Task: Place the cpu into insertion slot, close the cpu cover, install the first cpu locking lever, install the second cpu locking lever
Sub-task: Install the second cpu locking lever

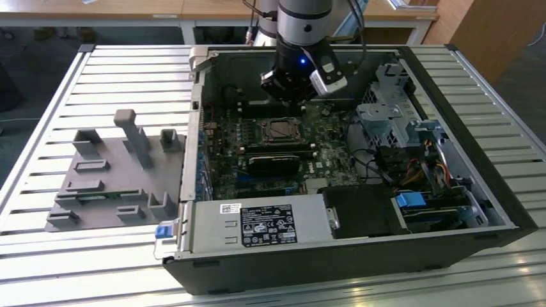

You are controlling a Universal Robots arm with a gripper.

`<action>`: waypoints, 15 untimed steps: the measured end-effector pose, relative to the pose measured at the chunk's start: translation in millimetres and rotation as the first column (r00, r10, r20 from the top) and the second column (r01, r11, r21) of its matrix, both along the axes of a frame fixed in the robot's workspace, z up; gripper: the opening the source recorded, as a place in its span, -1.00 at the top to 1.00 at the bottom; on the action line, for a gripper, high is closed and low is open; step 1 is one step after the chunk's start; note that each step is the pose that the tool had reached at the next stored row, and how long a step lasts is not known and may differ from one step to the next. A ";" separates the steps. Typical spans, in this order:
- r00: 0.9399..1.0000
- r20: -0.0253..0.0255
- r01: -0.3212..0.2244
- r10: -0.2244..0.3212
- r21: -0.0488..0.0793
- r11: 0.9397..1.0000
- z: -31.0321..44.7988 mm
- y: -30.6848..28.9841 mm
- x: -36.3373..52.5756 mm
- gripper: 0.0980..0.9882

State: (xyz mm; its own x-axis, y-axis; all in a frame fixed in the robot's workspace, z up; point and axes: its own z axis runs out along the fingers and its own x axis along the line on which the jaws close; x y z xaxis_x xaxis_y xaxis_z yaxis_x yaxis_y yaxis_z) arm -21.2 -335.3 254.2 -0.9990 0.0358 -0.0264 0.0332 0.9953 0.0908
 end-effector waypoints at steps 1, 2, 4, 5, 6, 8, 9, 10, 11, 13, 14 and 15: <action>1.000 0.000 0.000 0.000 0.003 1.000 -1.4 -0.7 0.0 0.95; 1.000 -0.001 0.000 0.000 0.003 1.000 -3.1 -1.5 0.0 0.95; 1.000 -0.001 0.000 0.000 0.003 1.000 -5.8 -2.6 0.0 0.95; 1.000 -0.002 0.000 0.000 0.003 1.000 -6.7 -3.5 -0.1 0.95; 1.000 -0.002 0.000 0.000 0.003 1.000 -7.1 -4.3 0.0 0.95; 1.000 -0.002 0.000 0.000 0.003 1.000 -7.9 -6.4 0.0 0.95; 1.000 -0.002 0.000 0.000 0.003 1.000 -8.2 -7.7 0.0 0.95; 1.000 -0.002 0.000 0.000 0.003 1.000 -8.5 -9.5 0.0 0.95; 1.000 -0.001 0.000 0.000 0.003 1.000 -8.8 -11.6 0.0 0.95; 1.000 -0.002 0.000 0.000 0.003 1.000 -9.2 -16.0 0.0 0.95; 1.000 -0.002 0.000 0.000 0.003 1.000 -9.4 -18.2 0.0 0.95; 1.000 -0.002 0.000 0.000 0.003 1.000 -9.5 -20.0 0.0 0.95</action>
State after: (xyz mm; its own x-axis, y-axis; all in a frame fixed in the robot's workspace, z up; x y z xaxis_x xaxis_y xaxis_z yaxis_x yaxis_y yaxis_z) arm -21.2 -355.3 244.7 -0.9991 0.0359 -0.0247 0.0334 0.9951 0.0936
